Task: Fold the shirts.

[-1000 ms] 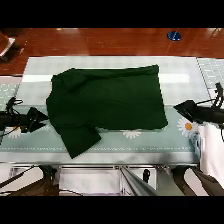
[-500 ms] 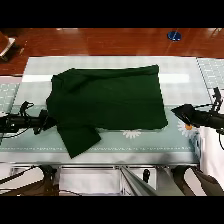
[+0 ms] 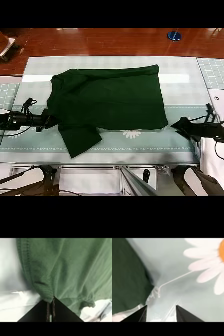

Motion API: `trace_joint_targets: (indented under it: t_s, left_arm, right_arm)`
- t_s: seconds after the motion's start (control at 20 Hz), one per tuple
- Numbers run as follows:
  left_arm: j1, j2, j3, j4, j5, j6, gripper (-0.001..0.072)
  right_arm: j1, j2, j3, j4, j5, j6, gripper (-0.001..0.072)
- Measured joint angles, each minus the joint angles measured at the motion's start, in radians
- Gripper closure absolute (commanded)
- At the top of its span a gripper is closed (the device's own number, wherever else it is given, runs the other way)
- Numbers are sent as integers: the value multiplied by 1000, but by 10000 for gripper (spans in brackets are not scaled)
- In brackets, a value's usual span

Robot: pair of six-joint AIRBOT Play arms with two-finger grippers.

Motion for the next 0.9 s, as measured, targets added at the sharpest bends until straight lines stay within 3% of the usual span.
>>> trace_joint_targets:
  t_s: [0.35,0.4,0.5,0.7,0.9]
  left_arm:
    - [-1,0,1,-3,-8,3,687]
    - [-1,0,1,-3,-5,4,687]
    - [-3,0,1,-5,0,5,687]
    - [-4,16,40,-66,-2,7,687]
    - [-5,120,227,-317,-42,38,688]
  right_arm:
    - [156,-203,47,146,-135,-24,307]
    - [177,-238,61,169,-145,-20,376]
    - [216,-304,94,181,-165,-18,683]
    - [265,-354,241,210,-147,-74,686]
    - [279,-340,634,220,-15,-102,686]
